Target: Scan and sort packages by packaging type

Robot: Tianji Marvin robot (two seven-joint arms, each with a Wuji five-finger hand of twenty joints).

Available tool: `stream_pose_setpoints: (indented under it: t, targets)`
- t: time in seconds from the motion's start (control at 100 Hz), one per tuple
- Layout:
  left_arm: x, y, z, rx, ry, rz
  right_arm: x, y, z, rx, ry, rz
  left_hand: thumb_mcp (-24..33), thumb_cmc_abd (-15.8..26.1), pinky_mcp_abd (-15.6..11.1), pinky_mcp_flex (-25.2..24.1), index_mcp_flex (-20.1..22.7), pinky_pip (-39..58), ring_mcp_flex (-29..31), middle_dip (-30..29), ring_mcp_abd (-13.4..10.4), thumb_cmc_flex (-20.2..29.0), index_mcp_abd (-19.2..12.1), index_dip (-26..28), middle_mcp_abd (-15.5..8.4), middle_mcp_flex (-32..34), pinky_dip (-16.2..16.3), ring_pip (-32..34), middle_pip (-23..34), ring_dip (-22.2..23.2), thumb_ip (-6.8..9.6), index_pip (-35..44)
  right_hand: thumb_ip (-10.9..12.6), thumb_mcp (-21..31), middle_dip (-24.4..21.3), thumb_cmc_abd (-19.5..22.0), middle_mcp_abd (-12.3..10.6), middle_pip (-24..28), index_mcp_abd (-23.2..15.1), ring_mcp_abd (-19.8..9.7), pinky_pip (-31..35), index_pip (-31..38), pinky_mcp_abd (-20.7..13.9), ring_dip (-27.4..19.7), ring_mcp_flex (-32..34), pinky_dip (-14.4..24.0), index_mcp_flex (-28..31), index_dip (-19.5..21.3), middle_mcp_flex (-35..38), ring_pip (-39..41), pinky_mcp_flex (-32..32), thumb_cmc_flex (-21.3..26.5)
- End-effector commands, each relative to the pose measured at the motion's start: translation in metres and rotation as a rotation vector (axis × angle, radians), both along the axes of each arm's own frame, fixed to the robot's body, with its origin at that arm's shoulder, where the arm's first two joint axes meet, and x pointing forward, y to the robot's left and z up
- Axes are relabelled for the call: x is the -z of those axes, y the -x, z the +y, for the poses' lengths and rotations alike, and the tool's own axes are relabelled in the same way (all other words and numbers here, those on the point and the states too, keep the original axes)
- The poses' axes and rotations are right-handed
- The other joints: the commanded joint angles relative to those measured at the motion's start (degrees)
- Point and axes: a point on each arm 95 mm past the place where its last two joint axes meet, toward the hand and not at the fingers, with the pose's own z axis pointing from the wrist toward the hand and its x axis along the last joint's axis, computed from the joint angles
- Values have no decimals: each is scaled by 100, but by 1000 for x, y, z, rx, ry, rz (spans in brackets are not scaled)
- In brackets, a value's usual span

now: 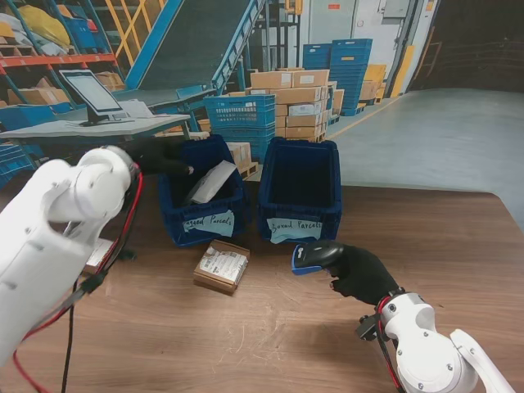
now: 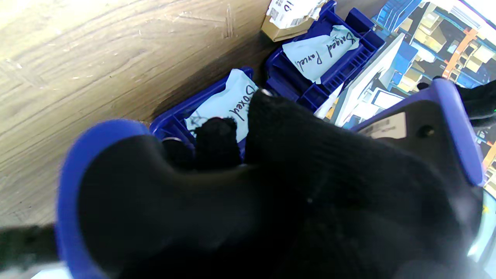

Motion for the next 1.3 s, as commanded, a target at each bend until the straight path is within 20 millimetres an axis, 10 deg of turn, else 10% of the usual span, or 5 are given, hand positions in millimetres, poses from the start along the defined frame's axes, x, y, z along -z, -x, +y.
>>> stream_pose_setpoints:
  t: [0.0,0.46,1.29]
  targets:
    - [12,12,-1,12,35,52,-5,3,4,-2,-8,-3,-77,237,-3,-103,-205,-300,-218,-165,146,-24,10,-66,56,-311,-157,-246,-147,-235,217,-144,45,547,35,274,-3,-55,-307,96,166,220,-16,105,142,135,416,165,95,49,83,503]
    - [52,74,9,107,179,141,-13,5,7,15,-11,-29,-768,693,-145,-194,-432,-653,-630,-455,166,251,152,-205,123,-631,-292,-512,-342,-759,294,-594,47,546,40,272,0,-61,-307,104,169,219,-9,105,144,136,417,167,101,45,89,506]
    - [150,112,-17,337,124,204,-11,8,7,19,-30,-23,-993,762,-301,-259,-468,-836,-889,-531,111,420,148,-190,142,-915,-338,-636,-430,-883,335,-656,46,540,47,271,12,-67,-303,105,164,216,-12,111,145,134,418,168,106,44,87,506]
